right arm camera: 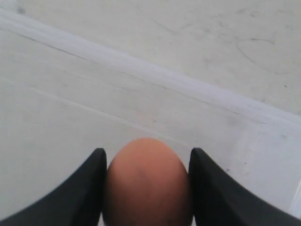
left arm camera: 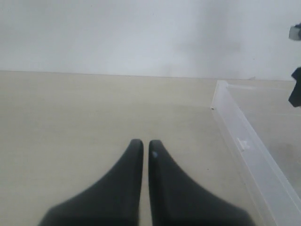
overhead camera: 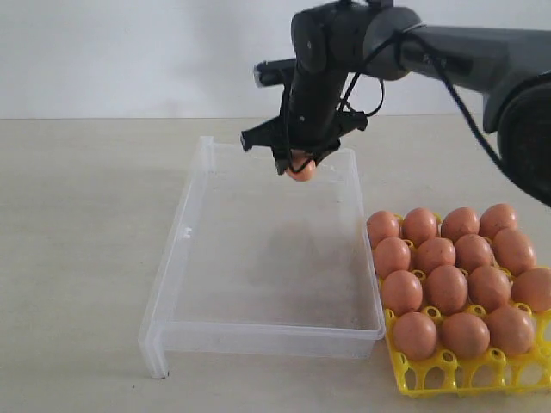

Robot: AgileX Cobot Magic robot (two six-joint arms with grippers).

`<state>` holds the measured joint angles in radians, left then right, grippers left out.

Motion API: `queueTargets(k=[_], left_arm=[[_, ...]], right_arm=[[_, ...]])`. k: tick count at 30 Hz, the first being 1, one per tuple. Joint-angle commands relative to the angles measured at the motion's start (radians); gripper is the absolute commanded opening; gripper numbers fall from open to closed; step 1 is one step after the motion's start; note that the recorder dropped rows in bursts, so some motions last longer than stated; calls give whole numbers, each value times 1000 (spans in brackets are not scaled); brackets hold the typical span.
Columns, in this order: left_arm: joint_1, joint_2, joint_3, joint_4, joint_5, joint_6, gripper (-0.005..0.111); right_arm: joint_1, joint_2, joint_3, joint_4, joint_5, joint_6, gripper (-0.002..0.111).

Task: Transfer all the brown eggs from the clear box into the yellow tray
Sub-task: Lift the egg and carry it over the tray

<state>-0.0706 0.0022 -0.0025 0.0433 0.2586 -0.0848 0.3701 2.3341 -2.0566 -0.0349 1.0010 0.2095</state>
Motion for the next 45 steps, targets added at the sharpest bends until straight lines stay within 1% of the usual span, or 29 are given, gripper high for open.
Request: queueTargets(k=[1,4,6,8,10,13,14,16,17,18,20,22,25,27,29,31,32,34,35,38,39,41,44,45], left_arm=[[3,-2,3,-3,-5,2,4],[3,-2,3,-3,-5,2,4],[3,-2,3,-3,-5,2,4],[3,-2,3,-3,-5,2,4],[3,-2,3,-3,-5,2,4],[3,-2,3,-3,-5,2,4],[3,-2,3,-3,-5,2,4],[3,-2,3,-3,-5,2,4],[3,-2,3,-3,-5,2,4],[3,-2,3,-3,-5,2,4],[3,-2,3,-3,-5,2,4],[3,-2,3,-3,-5,2,4],[3,-2,3,-3,-5,2,4],[3,-2,3,-3,-5,2,4],[3,-2,3,-3,-5,2,4],[3,-2,3,-3,-5,2,4],[3,-2,3,-3,-5,2,4],[3,-2,3,-3,-3,2,4],[3,-2,3,-3,-3,2,4],[3,-2,3,-3,-3,2,4],[3,-2,3,-3,-3,2,4],[3,-2,3,-3,-3,2,4],[3,-2,3,-3,-3,2,4],[3,-2,3,-3,-3,2,4]], right_arm=[[-1,-88,15,149,-16,-14,0],[-1,-140,92,169,-56,-23,0],[-1,-199,199,150,-118,-36,0],[-1,-276,341,97,-236,-30,0],[-4,-377,545,48,-404,-12,0],[-26,-581,884,19,-786,-21,0],[-43,-653,1005,19,-951,-23,0],[-90,-772,1197,26,-1263,-17,0],[-127,-830,1282,28,-1386,2,0],[-170,-882,1351,35,-1475,25,0],[-276,-955,1437,57,-1552,56,0],[-385,-1003,1469,78,-1545,62,0],[-564,-1014,1476,87,-1508,107,0],[-685,-998,1476,102,-1508,216,0],[-785,-977,1476,133,-1506,413,0],[-870,-944,1476,128,-1518,734,0],[-899,-921,1476,109,-1545,839,0],[-933,-863,1476,35,-1687,1030,0],[-940,-834,1476,8,-1776,1078,0],[-944,-723,1472,-88,-2193,1201,0],[-944,-672,1457,-134,-2222,1247,0],[-945,-634,1418,-259,-2222,1344,0],[-945,-586,1362,-500,-2222,1324,0],[-945,-584,1337,-638,-2222,1315,0]])
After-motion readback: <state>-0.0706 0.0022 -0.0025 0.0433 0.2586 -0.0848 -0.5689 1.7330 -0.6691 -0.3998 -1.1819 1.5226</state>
